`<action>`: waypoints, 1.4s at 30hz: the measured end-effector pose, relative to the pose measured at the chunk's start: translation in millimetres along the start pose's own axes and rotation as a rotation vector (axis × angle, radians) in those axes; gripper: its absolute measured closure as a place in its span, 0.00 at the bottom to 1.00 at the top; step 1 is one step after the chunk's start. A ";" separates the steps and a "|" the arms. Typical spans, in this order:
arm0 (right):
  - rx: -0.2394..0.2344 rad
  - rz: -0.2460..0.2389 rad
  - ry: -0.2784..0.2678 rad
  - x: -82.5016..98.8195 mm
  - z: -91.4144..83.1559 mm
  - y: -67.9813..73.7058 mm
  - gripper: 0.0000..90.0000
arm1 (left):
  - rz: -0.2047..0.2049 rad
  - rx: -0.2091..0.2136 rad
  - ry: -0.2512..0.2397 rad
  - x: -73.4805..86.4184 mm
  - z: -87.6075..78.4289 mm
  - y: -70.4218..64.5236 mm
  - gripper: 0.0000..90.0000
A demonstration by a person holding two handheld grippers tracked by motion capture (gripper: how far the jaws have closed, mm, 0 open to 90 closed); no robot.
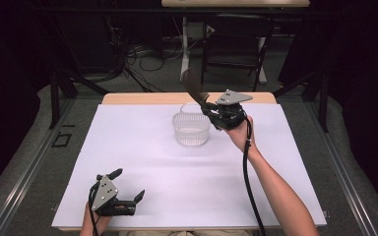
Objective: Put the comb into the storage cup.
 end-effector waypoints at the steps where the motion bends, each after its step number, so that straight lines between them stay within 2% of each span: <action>1: 0.001 0.000 -0.003 -0.5 0.5 0.1 0.80 | 0.000 0.000 -0.001 -0.1 0.0 0.0 0.00; 19: 0.015 -0.027 -0.025 -11.3 10.0 0.9 0.80 | -0.006 -0.003 -0.003 0.0 -0.5 0.7 0.00; 32: 0.018 -0.017 -0.048 -10.4 17.2 0.0 0.80 | -0.001 -0.004 -0.001 0.0 -0.9 0.6 0.00; 42: 0.039 -0.009 -0.091 -13.3 21.2 -1.6 0.80 | -0.001 -0.003 -0.005 -0.4 -1.3 0.4 0.00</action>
Point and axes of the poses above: each handheld gripper's, and its own axes: z roughly forward along the jaws, x roughly out of its underside, y roughly to its left, the point moved 8 cm from there along z, roughly forward along the jaws, and after that the axes turned 4 degrees about -z, right-handed, at the moved point
